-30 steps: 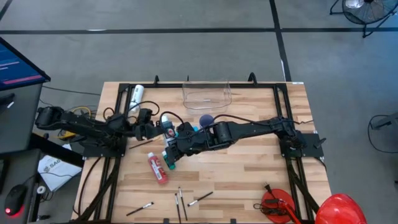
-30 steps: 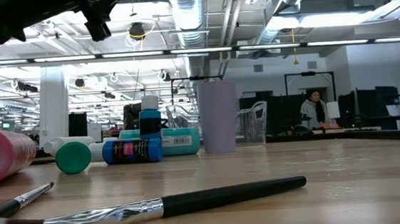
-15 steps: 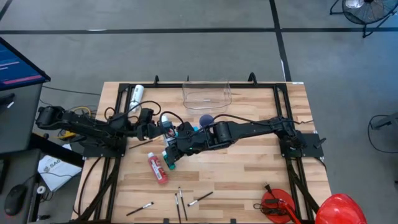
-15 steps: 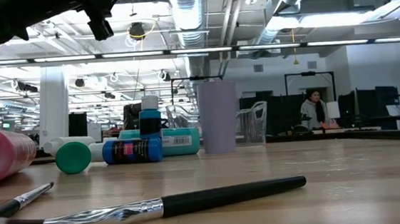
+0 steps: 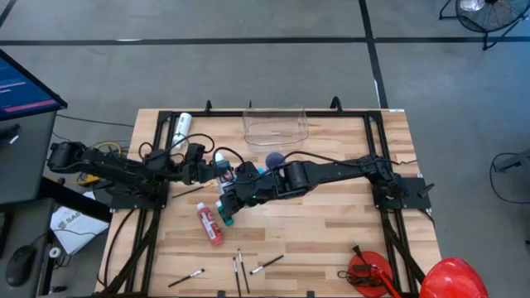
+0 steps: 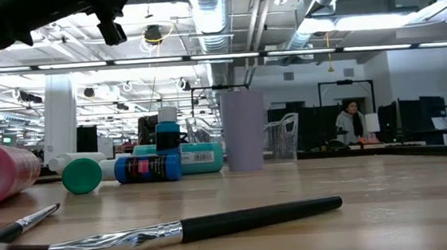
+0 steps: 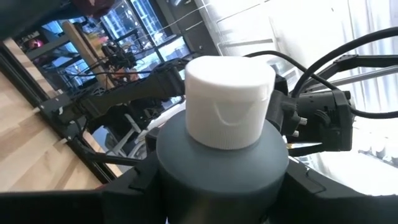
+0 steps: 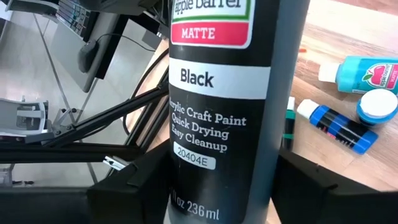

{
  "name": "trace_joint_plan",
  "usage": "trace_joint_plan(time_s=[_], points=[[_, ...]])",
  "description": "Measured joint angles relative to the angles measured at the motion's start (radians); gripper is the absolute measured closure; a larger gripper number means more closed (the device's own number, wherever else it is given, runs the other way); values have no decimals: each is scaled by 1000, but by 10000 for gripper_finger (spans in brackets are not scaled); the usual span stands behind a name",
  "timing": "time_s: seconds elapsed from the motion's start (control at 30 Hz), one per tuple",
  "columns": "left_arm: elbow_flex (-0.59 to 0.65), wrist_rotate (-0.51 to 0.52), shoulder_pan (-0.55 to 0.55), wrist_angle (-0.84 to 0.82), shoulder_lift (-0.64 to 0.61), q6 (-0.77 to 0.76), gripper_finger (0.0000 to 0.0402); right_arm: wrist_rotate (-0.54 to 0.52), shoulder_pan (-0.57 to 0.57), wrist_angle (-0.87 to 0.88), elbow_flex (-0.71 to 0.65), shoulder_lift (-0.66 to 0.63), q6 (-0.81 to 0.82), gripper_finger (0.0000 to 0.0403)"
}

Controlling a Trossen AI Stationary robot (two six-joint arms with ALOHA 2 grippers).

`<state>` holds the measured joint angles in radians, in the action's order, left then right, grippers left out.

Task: Pick & Place Paint Supplies
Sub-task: Put the black paint bottle into the transparent bin

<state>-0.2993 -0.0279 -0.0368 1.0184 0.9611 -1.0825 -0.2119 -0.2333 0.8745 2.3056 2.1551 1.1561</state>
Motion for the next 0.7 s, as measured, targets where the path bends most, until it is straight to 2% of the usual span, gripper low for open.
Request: trace_joint_plan(time_s=[0.37, 0.7], points=[[0, -23, 0, -27, 0, -2, 226, -37, -3, 44, 53, -1, -6, 111], [0, -21, 12, -44, -1, 0, 226, -108, -3, 155, 51, -65, -15, 92]])
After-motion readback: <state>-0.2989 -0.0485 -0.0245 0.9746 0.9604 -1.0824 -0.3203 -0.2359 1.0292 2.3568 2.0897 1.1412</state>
